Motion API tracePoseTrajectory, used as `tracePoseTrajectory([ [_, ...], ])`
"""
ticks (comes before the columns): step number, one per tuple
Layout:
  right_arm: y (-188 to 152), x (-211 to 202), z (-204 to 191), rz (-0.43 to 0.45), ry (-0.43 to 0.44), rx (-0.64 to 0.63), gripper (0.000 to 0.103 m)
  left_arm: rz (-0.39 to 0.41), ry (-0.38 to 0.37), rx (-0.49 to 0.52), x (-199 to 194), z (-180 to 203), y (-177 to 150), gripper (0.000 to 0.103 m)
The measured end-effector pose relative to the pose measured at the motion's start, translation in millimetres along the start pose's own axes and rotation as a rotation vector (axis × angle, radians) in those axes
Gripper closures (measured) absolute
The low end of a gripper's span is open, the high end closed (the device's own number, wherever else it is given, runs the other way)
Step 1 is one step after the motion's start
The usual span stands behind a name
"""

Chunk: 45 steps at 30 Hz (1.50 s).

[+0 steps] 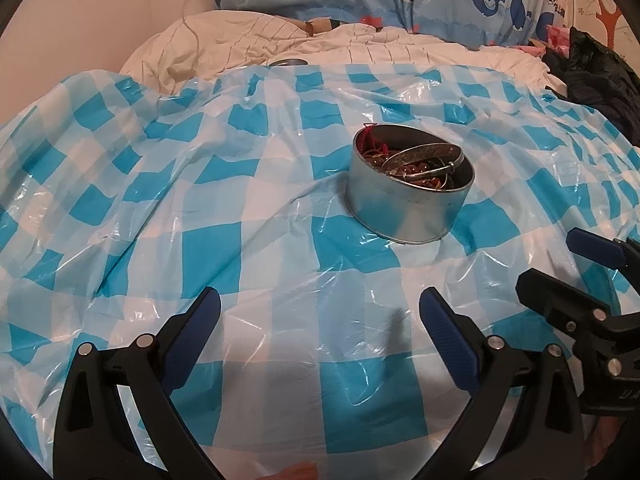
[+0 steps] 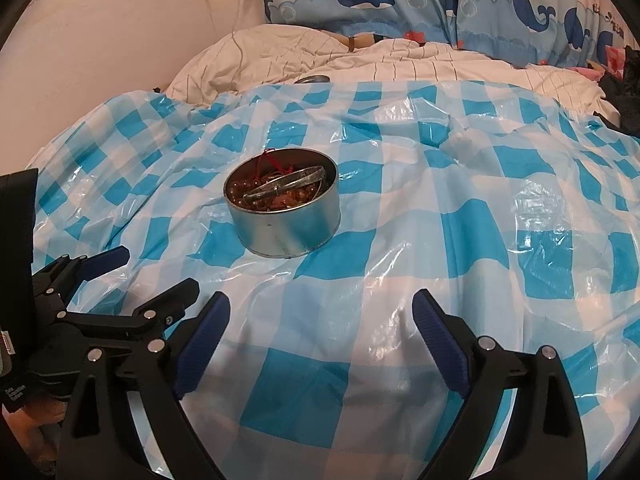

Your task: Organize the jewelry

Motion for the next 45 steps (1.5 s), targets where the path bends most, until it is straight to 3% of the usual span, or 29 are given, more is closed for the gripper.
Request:
tracePoseTrajectory([
  [45,-7.8,8.4,3.2,-0.05,-0.018,0.006,0.012,-0.031,-0.019,-0.011,9.2,1.3,-7.5,0.007],
])
Point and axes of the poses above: each gripper's, at about its wrist camera, not at the fingertips, and x roughly the way its jaws point, z to its right, y to its top, the point moved 10 cm from there along x, roughly the way its jaws point, and after that the axes turned 15 degrees about -y, right-handed, at the moved point
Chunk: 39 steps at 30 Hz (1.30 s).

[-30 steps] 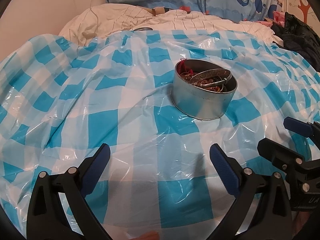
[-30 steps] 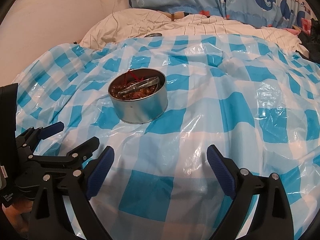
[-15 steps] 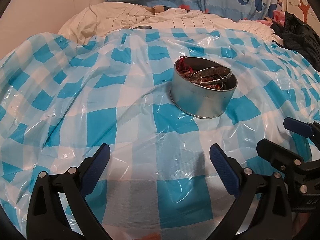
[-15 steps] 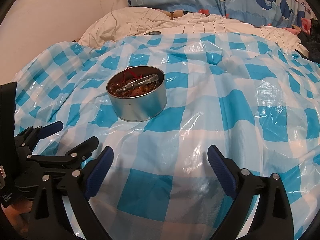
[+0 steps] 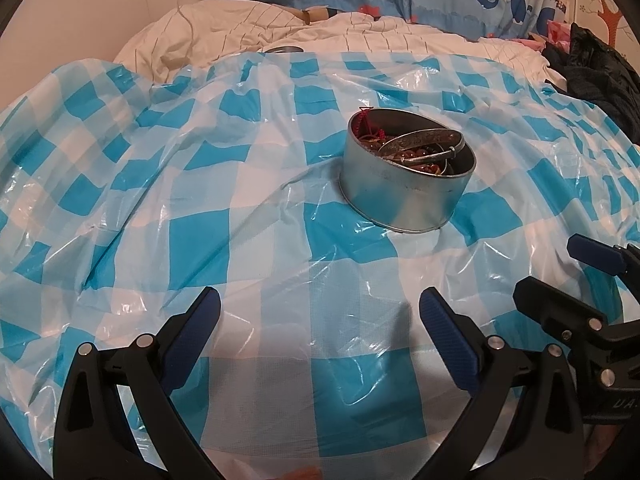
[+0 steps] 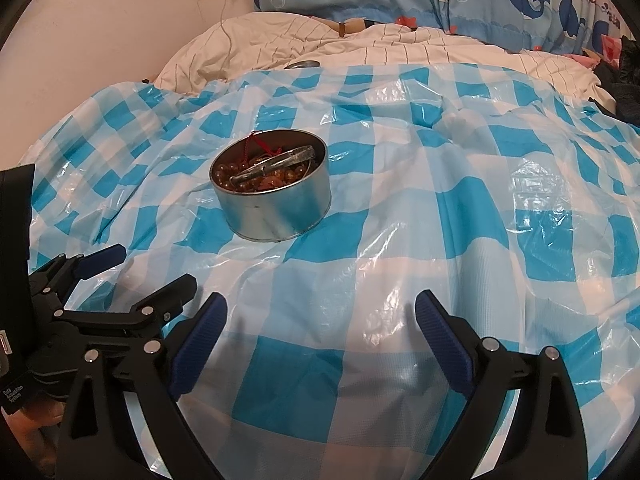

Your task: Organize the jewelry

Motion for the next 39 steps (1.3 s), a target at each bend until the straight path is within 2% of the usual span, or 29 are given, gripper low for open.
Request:
tracePoseTrajectory([
  [39,-6.7,3.5,0.5,-0.01,-0.003,0.0,0.012,-0.02,0.009,-0.001,4.4,-3.1,-3.8,0.007],
])
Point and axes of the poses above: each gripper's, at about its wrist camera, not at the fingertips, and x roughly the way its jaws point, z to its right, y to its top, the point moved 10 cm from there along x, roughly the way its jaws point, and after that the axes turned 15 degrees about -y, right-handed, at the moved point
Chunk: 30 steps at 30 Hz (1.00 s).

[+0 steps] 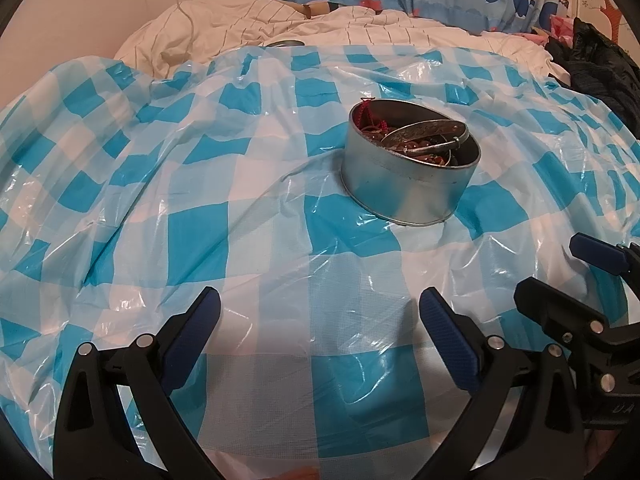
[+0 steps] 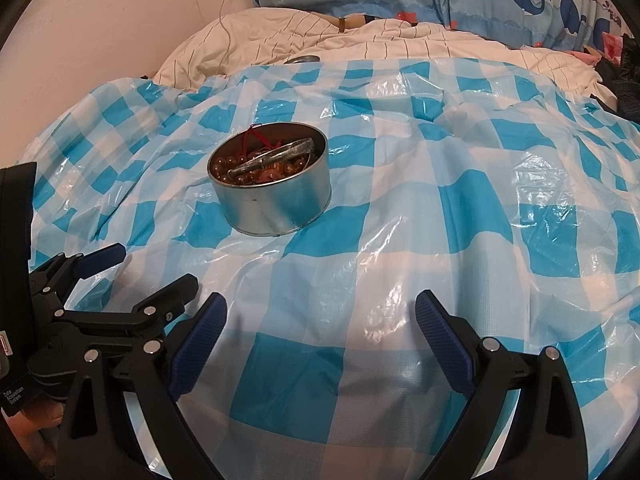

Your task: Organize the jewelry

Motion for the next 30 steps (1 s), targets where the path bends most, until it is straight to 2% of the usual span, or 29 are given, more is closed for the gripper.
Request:
tracePoseTrajectory([
  [30,-2.1,2.0,-3.2,-0.006,-0.001,-0.002,0.012,-0.006,0.001,-0.008,2.2,-2.7,-0.3,0.007],
])
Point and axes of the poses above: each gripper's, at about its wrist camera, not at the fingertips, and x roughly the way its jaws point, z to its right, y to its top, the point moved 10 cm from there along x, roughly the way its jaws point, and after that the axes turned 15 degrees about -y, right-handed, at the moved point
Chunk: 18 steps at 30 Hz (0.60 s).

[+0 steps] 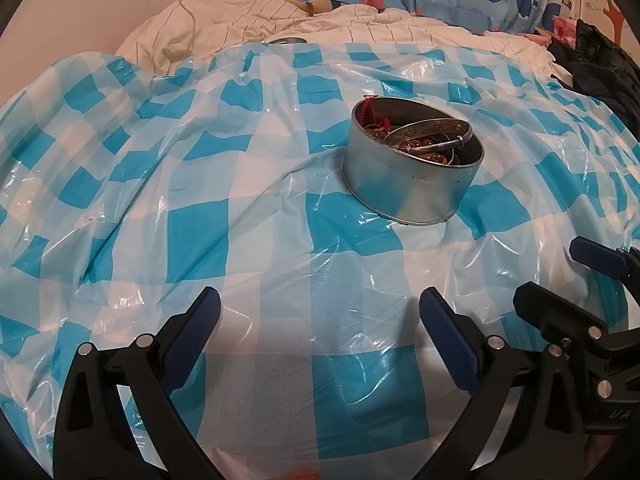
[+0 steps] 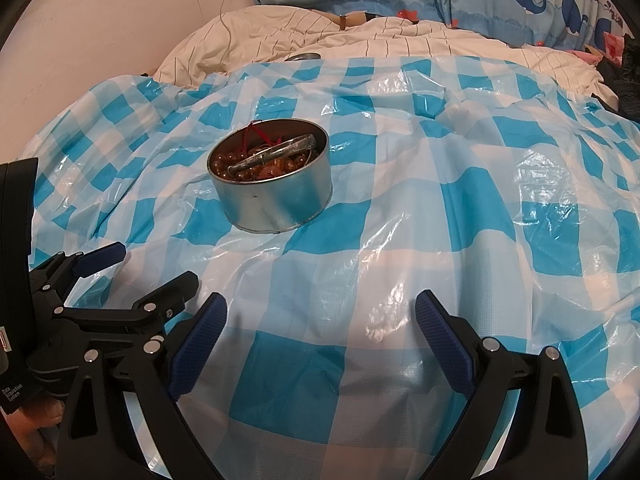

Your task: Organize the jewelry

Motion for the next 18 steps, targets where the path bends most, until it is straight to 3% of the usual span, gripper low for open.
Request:
tracePoseTrajectory([
  [18,-0.7,0.5,-0.6,-0.003,0.0,0.0,0.012,-0.005,0.001,-0.008,0.9,-1.8,-0.2,0.007],
])
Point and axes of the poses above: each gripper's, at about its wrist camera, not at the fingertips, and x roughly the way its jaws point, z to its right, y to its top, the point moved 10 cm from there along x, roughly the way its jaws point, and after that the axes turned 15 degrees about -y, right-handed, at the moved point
